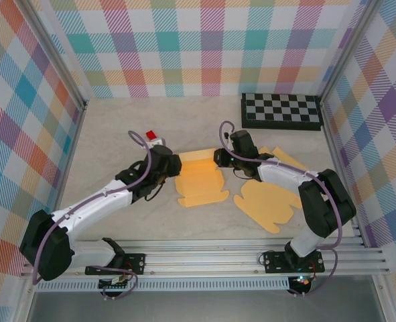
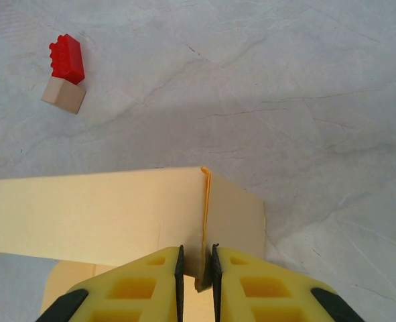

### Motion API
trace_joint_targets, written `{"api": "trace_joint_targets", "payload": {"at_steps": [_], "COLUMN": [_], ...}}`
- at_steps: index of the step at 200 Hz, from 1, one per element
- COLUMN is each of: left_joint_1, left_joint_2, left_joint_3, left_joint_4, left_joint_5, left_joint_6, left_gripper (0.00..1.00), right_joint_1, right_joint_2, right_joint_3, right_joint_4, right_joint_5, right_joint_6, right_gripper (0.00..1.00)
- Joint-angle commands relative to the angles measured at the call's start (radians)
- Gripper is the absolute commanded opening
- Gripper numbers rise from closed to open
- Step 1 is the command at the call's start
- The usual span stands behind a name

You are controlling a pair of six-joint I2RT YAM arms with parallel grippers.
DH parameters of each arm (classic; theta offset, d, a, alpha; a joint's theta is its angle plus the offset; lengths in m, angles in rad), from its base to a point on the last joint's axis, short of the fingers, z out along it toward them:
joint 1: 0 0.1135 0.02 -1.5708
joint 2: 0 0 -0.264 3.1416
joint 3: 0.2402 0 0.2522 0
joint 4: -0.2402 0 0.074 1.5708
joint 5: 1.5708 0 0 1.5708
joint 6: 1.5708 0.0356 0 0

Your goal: Fold the paper box

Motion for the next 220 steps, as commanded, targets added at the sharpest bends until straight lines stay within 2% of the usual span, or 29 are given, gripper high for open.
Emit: {"api": "trace_joint_targets", "payload": {"at_steps": [1, 44, 72, 124, 168, 200, 220], "left_joint_1": [0.064, 0.074, 0.074, 0.075, 0.075, 0.074, 0.075], "left_joint_2": [0.041, 0.136, 0.197, 0.291, 0.342, 0.379, 0.395], "left_joint_3": [0.009, 0.010, 0.015, 0.035, 0.037, 0.035, 0.049], "left_joint_4": [0.013, 0.177, 0.226, 0.220, 0.248, 0.236, 0.215], "left_joint_5": [0.153, 0.193, 0.191, 0.146, 0.169, 0.156, 0.140], "left_joint_6": [-0.054, -0.129, -0.154, -0.111, -0.127, -0.124, -0.093], "left_gripper": [0.41, 0.42, 0.42, 0.28, 0.00, 0.00, 0.00], "right_joint_1": [0.008, 0.018, 0.023, 0.031, 0.036, 0.036, 0.036], "right_joint_2": [0.029, 0.040, 0.042, 0.059, 0.074, 0.084, 0.088], "right_joint_3": [0.014, 0.035, 0.047, 0.061, 0.062, 0.067, 0.074], "right_joint_4": [-0.108, -0.124, -0.134, -0.139, -0.139, -0.152, -0.176], "right_joint_5": [0.034, 0.033, 0.036, 0.030, 0.028, 0.042, 0.067], "right_joint_6": [-0.023, -0.026, -0.028, -0.028, -0.032, -0.026, -0.009], "right_gripper": [0.20, 0.20, 0.20, 0.20, 0.20, 0.19, 0.15]}}
